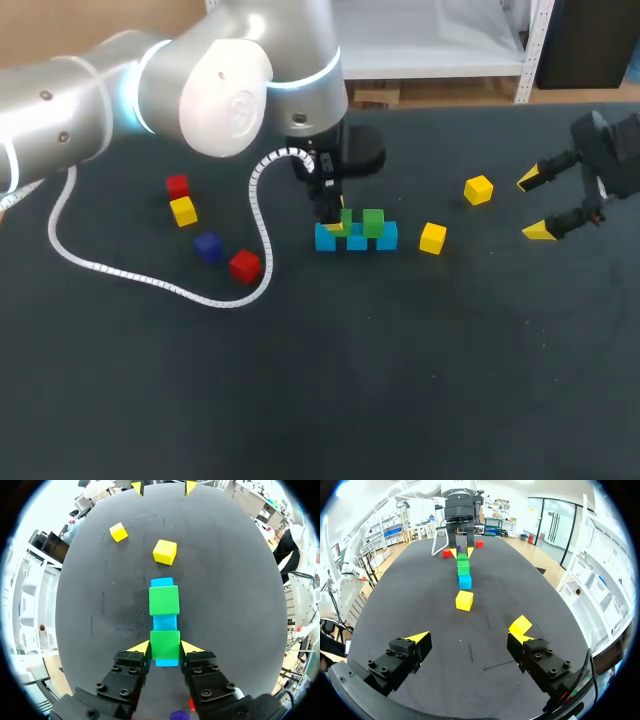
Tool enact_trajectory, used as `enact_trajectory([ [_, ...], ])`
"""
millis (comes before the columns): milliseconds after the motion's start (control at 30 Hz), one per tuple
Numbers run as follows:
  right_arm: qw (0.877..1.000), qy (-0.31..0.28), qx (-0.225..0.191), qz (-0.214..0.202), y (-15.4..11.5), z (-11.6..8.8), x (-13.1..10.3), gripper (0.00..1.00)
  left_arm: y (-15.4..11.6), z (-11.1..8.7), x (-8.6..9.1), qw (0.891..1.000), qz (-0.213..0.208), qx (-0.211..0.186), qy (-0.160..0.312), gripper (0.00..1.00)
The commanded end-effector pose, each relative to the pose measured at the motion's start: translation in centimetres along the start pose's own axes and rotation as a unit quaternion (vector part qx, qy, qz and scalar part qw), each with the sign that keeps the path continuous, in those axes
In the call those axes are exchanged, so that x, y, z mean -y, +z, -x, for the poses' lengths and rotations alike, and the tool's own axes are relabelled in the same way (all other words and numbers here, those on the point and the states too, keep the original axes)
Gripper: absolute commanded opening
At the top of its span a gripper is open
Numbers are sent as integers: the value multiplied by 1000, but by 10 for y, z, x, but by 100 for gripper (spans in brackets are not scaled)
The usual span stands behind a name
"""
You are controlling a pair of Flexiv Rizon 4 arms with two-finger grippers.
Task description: Place the blue cubes, place green cubes on the blue cubes, place the yellow cubes on the green cubes, then place the red cubes on the yellow cubes, and place purple cube on the red cubes.
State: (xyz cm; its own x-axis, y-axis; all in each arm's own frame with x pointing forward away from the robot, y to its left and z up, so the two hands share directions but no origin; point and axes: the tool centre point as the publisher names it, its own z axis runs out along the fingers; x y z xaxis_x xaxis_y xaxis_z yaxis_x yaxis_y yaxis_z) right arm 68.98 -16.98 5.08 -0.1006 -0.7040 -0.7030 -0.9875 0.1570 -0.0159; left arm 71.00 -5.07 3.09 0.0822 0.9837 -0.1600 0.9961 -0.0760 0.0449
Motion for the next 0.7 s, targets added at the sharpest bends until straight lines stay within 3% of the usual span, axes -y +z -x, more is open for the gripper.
enact_trajectory([
  [33,1000,0,1,0,0,0,0,100,0,0,-3,1000,-3,-1,0,29],
  [533,1000,0,1,0,0,0,0,100,0,-1,-3,1000,-5,1,-2,49],
  [633,1000,0,1,0,0,0,0,100,0,-2,-3,1000,-5,1,-3,63],
  [700,1000,0,1,0,0,0,0,100,-3,-3,-2,1000,-5,1,-3,87],
])
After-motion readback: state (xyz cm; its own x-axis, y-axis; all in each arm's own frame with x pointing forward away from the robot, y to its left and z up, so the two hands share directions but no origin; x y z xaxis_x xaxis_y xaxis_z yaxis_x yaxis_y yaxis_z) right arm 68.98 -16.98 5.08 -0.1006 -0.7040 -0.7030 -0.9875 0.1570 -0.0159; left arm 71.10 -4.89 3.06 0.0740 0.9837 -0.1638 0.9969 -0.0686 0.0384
